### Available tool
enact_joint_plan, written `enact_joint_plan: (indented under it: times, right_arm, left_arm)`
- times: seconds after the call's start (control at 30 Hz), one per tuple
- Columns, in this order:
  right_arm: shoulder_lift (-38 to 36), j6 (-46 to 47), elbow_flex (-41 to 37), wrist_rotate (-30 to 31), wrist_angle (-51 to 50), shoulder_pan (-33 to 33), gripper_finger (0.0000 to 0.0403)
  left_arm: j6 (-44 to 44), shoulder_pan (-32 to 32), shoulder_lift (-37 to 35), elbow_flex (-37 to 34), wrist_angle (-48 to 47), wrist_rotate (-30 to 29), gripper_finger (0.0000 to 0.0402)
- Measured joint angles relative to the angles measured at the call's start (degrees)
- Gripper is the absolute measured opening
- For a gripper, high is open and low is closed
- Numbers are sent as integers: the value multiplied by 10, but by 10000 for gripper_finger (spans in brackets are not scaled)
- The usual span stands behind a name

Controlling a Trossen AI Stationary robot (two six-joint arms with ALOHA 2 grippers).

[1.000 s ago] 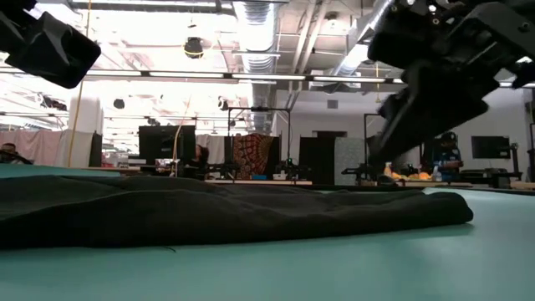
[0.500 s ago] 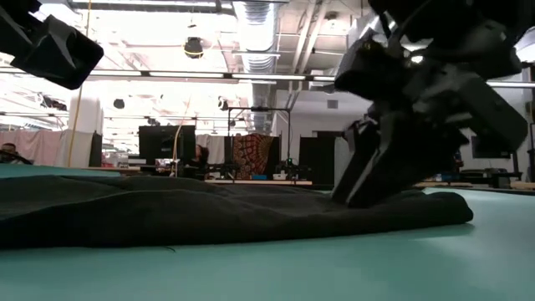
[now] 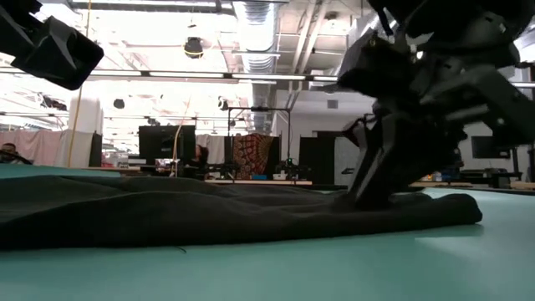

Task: Roll napkin
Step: Fold the black table napkin

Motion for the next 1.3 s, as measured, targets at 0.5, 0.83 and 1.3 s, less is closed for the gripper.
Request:
enact_joint_plan:
  times: [0.5, 0.83, 1.3]
  right_arm:
    - [-18, 0, 0, 32, -13, 3, 13]
    - [-18, 13, 0, 34, -13, 3, 13]
    - [-18, 31, 0, 34, -13, 4, 12]
  left_arm:
    - [-34, -29, 0, 0, -2, 55, 138]
    - [-66, -148, 98, 0, 2, 10, 114]
    - [-151, -194, 240, 11, 60, 84, 143]
